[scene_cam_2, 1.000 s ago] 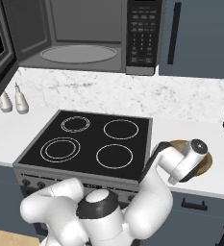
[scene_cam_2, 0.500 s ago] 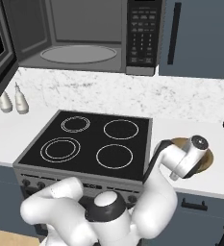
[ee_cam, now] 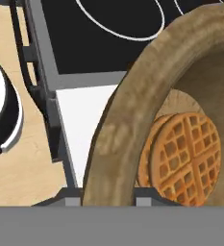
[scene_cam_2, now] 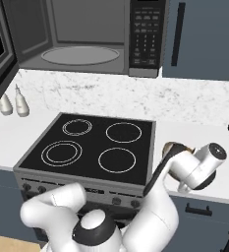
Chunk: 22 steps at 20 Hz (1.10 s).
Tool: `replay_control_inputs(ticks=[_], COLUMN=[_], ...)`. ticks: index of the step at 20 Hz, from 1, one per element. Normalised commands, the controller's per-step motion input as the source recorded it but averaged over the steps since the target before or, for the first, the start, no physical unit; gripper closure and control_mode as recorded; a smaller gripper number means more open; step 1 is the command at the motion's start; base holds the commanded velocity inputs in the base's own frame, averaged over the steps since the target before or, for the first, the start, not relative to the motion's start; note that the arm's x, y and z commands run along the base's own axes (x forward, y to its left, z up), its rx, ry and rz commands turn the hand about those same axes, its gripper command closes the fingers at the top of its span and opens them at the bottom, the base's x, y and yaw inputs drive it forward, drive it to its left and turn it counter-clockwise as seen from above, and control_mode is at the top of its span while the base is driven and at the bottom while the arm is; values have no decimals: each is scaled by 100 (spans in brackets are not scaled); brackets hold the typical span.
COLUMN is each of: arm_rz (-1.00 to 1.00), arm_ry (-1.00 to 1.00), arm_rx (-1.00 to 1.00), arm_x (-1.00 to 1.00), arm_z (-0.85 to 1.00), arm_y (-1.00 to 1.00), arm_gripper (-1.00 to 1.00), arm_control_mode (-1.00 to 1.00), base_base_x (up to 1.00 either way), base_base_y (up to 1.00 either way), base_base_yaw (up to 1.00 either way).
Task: Open the microwave, place the bowl with waffle inside the microwave, then close the microwave door and turn it on.
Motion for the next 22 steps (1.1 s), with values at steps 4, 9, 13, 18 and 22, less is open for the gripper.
replay_control_inputs(ticks=[4, 9, 13, 18, 22], arm_rz=[47, 46, 27, 6, 0], arm_ry=[-17, -29, -32, -29, -30], arm_rx=[-5, -25, -28, -21, -12], arm_x=[-51, -29, -14, -1, 0], arm_z=[98, 100, 100, 91, 77], arm_y=[30, 78, 100, 100, 100], arm_gripper=[100, 100, 100, 100, 100], arm_control_mode=[-100, -100, -100, -100, -100], base_base_x=[0, 0, 0, 0, 0], base_base_y=[0, 0, 0, 0, 0], base_base_yaw=[0, 0, 0, 0, 0])
